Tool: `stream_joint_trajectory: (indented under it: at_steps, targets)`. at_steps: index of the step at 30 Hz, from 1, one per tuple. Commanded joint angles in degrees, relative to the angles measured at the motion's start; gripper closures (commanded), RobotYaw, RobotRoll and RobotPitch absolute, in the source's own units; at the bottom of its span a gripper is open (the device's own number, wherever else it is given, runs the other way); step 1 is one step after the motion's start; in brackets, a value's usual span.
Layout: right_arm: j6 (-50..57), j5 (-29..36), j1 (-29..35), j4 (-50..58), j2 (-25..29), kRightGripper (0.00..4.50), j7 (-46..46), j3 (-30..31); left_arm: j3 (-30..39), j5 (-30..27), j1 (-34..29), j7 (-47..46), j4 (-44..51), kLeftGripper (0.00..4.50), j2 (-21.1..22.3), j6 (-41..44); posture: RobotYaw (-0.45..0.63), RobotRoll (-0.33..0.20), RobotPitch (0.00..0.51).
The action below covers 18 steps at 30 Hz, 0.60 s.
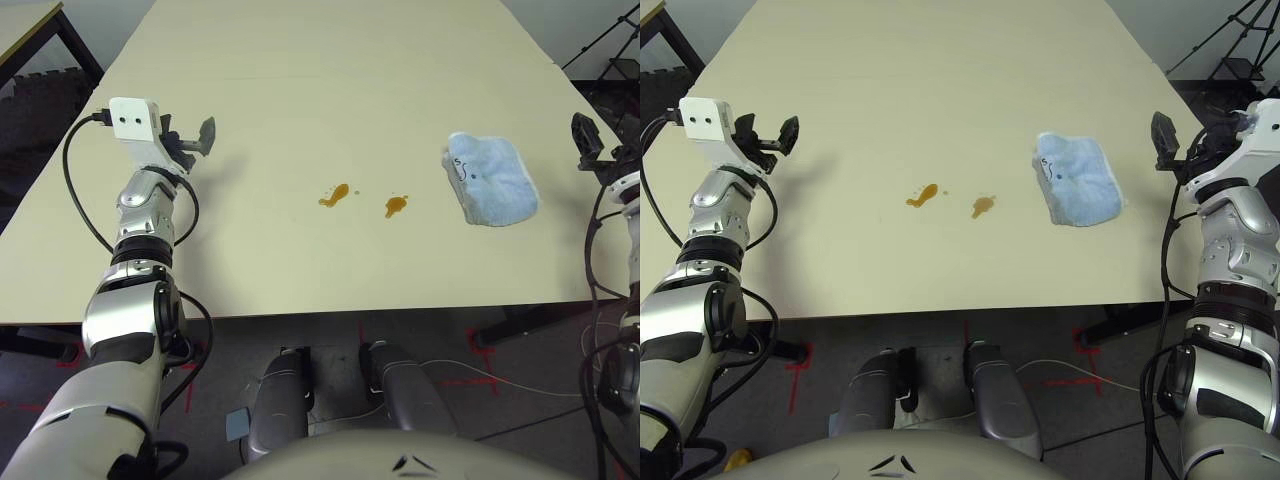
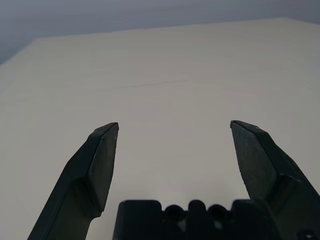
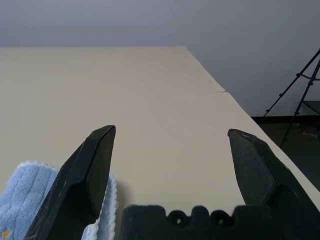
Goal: Wipe the water off the table with a rag.
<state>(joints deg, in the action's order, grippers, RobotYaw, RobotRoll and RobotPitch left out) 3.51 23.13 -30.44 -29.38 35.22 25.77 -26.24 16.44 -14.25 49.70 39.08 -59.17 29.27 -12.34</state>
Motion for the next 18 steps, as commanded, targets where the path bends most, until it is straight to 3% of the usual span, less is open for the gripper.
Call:
stream_joint_trajectory:
  at_steps: [1,11,18]
  targets:
    - [0.21,-0.13,-0.18,-0.97,0.16,0.03,0.27,0.02,-2.09,-2.50,-3.20,10.97,5.55,0.00,-0.19,5.89,-0.22,0.000,0.143]
    - [1.53,-0.11,-0.61,-1.34,1.62,0.03,1.65,0.19,-7.29,-9.66,-10.93,31.86,23.81,0.00,0.13,22.73,-0.23,0.000,0.150]
    - [13.26,2.63,-2.54,0.30,5.11,0.03,7.47,1.79,-10.32,-8.19,-13.08,35.15,26.76,0.00,0.18,22.78,-0.24,0.000,0.149]
